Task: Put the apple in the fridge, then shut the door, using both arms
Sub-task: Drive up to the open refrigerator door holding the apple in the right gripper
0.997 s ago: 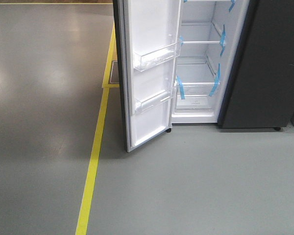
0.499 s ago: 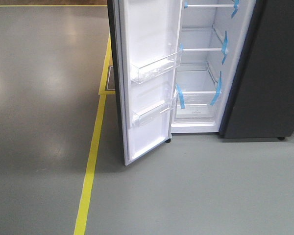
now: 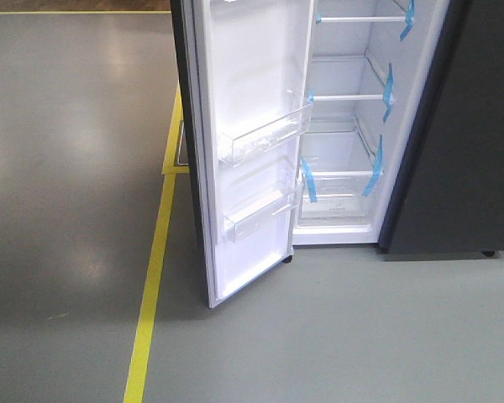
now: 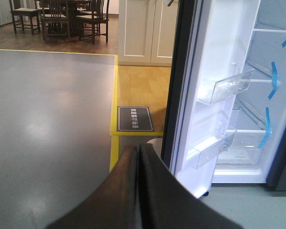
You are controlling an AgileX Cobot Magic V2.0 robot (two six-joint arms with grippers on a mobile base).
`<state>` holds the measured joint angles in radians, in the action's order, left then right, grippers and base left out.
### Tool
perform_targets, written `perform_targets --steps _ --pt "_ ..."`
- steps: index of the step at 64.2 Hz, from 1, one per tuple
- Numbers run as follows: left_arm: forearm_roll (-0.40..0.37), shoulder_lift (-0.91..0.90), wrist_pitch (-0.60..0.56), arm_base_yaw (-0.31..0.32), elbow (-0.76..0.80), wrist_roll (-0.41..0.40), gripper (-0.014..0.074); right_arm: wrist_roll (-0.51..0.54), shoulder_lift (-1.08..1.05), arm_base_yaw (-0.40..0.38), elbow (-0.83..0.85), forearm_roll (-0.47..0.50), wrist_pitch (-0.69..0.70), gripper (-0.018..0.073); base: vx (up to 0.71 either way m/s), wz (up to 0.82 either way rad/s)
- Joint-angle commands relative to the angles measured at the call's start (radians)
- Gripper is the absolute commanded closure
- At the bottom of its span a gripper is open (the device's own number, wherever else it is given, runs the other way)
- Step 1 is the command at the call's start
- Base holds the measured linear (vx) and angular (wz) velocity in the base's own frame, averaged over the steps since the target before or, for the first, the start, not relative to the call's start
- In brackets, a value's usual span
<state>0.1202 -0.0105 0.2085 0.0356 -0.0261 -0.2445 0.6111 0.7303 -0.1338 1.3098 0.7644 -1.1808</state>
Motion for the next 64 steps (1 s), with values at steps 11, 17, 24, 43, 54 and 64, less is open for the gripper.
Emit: perform_targets --steps 11,17,24,43,54,64 --pt "0.000 -0.016 -0.068 -0.005 -0.021 -0.005 0.0603 0.011 0.002 -0.004 0.019 0.045 0.074 0.0564 0.21 0.03" --pt "0.000 -0.016 -0.068 -0.005 -0.021 -0.005 0.0603 0.011 0.002 -0.004 0.019 0.045 0.074 0.0564 0.21 0.04" --pt "0.000 -0.016 -0.068 -0.005 -0.021 -0.005 0.0603 0.011 0.002 -0.004 0.019 0.045 0.074 0.0564 0.21 0.03" --pt "0.000 -0.016 -0.068 -0.005 -0.021 -0.005 0.0603 0.011 0.002 -0.004 0.019 0.045 0.074 0.0564 0.21 0.01" --pt "0.000 -0.016 -0.068 -0.005 -0.021 -0.005 0.0603 0.011 0.002 -0.004 0.019 0.045 0.074 0.0564 0.20 0.01" --pt "0.000 -0.016 -0.068 -0.005 -0.021 -0.005 0.0603 0.011 0.002 -0.004 0.019 0.045 0.074 0.0564 0.19 0.01"
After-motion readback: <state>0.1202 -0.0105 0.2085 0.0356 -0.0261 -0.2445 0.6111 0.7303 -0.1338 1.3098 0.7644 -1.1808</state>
